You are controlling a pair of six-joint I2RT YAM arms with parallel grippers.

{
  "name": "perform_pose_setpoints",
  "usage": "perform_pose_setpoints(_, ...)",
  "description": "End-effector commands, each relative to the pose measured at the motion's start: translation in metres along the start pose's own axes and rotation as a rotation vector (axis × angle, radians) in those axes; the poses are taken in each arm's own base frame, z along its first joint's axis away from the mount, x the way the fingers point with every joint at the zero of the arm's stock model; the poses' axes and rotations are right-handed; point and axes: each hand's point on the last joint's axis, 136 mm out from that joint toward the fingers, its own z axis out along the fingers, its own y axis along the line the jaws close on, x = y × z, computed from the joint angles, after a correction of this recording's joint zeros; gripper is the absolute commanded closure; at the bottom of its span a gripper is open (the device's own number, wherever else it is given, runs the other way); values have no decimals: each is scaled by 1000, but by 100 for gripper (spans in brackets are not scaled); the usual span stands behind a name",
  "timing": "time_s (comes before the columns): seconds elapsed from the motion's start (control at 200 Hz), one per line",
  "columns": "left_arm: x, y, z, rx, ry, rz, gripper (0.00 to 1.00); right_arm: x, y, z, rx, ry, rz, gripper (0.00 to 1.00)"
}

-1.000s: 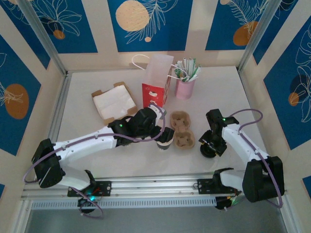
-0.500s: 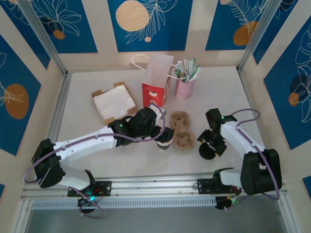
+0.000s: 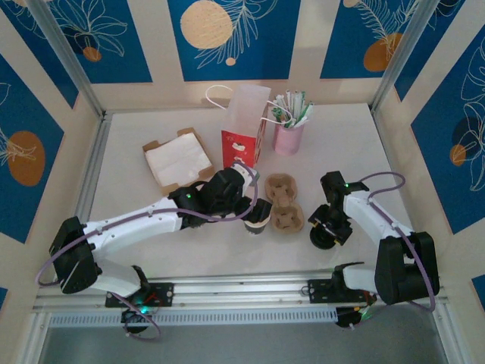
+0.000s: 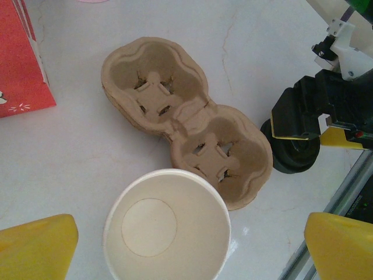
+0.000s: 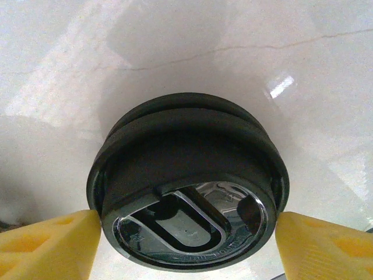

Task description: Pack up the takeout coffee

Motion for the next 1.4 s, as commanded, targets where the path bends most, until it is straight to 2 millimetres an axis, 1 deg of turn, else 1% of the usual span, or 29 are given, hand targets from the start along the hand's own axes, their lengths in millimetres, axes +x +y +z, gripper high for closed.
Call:
perform_pose_setpoints(0.0, -7, -6, -5, 23, -29, 6, 0, 6, -3, 4, 6, 33, 2, 22)
perform_pose_setpoints(0.085, -7, -6, -5, 24, -28, 6, 0, 7, -2, 4, 2, 35, -2, 17)
perform_pose_setpoints(0.15, -7, -6, -5, 23, -28, 4, 0, 7, -2, 4, 4, 39, -2, 15)
perform_pose_setpoints(0.495, -8, -7, -4, 27, -28, 4, 0, 9, -4, 9, 10, 44, 1, 19)
perform_pose_setpoints(0.795, -8, -8, -4, 30, -30, 4, 0, 7, -2, 5, 4, 35, 6, 25)
perform_pose_setpoints(0.95, -9, -9, -2, 35, -30, 4, 0, 6, -2, -1, -5, 25, 6, 30)
perform_pose_setpoints(1.125, -12, -15, 2, 57, -29, 5, 0, 4, 1, -13, -35, 17, 5, 31)
perform_pose_setpoints(1.231, -14, -20, 10, 79, -17, 1, 0, 0, 3, -22, -70, 11, 7, 31)
perform_pose_setpoints(1.321, -18, -25, 17, 104, -13, -10, 3, -2, 6, -29, -115, 19, 15, 31)
perform_pose_setpoints(1.396, -22, -31, 24, 131, -10, -22, 9, -6, 8, -36, -148, 23, 25, 31)
